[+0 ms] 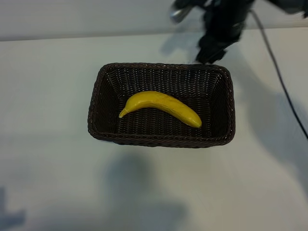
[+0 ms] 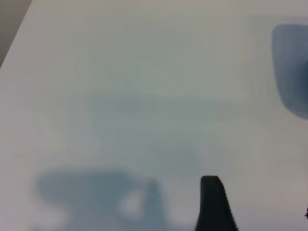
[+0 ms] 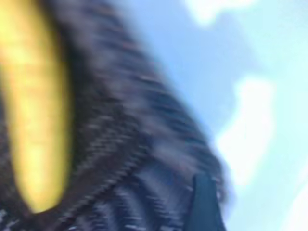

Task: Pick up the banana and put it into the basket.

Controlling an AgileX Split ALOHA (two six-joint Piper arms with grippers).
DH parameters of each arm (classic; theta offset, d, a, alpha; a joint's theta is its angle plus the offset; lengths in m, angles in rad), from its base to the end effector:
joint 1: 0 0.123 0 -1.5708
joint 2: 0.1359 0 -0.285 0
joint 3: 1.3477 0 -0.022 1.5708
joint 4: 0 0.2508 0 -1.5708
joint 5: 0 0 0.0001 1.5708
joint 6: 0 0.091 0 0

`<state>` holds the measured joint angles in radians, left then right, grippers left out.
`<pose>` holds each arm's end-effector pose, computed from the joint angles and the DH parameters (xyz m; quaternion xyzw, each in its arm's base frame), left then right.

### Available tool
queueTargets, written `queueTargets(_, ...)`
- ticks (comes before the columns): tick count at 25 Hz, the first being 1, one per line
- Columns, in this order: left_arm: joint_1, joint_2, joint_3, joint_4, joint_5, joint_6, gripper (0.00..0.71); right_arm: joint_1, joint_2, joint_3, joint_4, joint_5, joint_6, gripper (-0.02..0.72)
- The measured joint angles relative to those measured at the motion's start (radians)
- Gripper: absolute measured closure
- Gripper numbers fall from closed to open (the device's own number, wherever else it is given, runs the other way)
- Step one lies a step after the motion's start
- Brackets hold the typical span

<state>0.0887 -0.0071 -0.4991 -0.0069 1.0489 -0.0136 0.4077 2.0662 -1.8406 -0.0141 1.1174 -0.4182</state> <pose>-0.0053 -0.0010 0.2780 -0.0433 0.8474 0.0164 0.5289 0.4115 0.1765 0.2537 -0.3982 0.9038 -0.0076 0.1568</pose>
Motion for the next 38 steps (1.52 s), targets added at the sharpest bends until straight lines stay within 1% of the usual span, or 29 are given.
queueTargets(2, 0.000, 0.000, 0.000, 0.000, 0.000, 0.000, 0.220, -0.070, 0.000, 0.000, 0.014, 0.001, 0.093, 0.176)
queueTargets(4, 0.000, 0.000, 0.000, 0.000, 0.000, 0.000, 0.220, -0.144, 0.000, -0.001, 0.024, 0.010, 0.208, 0.177)
queueTargets(6, 0.000, 0.000, 0.000, 0.000, 0.000, 0.000, 0.220, -0.204, 0.000, -0.001, 0.039, 0.029, 0.347, 0.177)
queueTargets(7, 0.000, 0.000, 0.000, 0.000, 0.000, 0.000, 0.220, -0.232, 0.000, -0.001, 0.039, 0.047, 0.398, 0.177)
queueTargets(8, 0.000, 0.000, 0.000, 0.000, 0.000, 0.000, 0.220, -0.256, 0.000, -0.001, 0.039, 0.066, 0.448, 0.177)
queueTargets(9, 0.000, 0.000, 0.000, 0.000, 0.000, 0.000, 0.220, -0.273, 0.000, -0.001, 0.040, 0.082, 0.481, 0.177)
queueTargets(10, 0.000, 0.000, 0.000, 0.000, 0.000, 0.000, 0.220, -0.289, 0.000, -0.001, 0.040, 0.089, 0.501, 0.177)
queueTargets(13, 0.000, 0.000, 0.000, 0.000, 0.000, 0.000, 0.220, -0.314, 0.000, -0.001, 0.040, 0.096, 0.512, 0.177)
queueTargets(19, 0.000, 0.000, 0.000, 0.000, 0.000, 0.000, 0.220, -0.315, -0.005, 0.001, 0.048, 0.097, 0.500, 0.177)
queueTargets(23, 0.000, 0.000, 0.000, 0.000, 0.000, 0.000, 0.220, -0.315, -0.057, 0.051, 0.047, 0.095, 0.450, 0.177)
queueTargets(25, 0.000, 0.000, 0.000, 0.000, 0.000, 0.000, 0.220, -0.315, -0.109, 0.113, 0.044, 0.094, 0.434, 0.177)
queueTargets(28, 0.000, 0.000, 0.000, 0.000, 0.000, 0.000, 0.220, -0.315, -0.213, 0.253, 0.029, 0.094, 0.418, 0.177)
queueTargets(31, 0.000, 0.000, 0.000, 0.000, 0.000, 0.000, 0.220, -0.315, -0.330, 0.409, 0.000, 0.096, 0.406, 0.179)
queueTargets(34, 0.000, 0.000, 0.000, 0.000, 0.000, 0.000, 0.220, -0.315, -0.461, 0.556, -0.029, 0.097, 0.406, 0.181)
queueTargets(38, 0.000, 0.000, 0.000, 0.000, 0.000, 0.000, 0.220, -0.315, -0.613, 0.715, -0.035, 0.101, 0.418, 0.183)
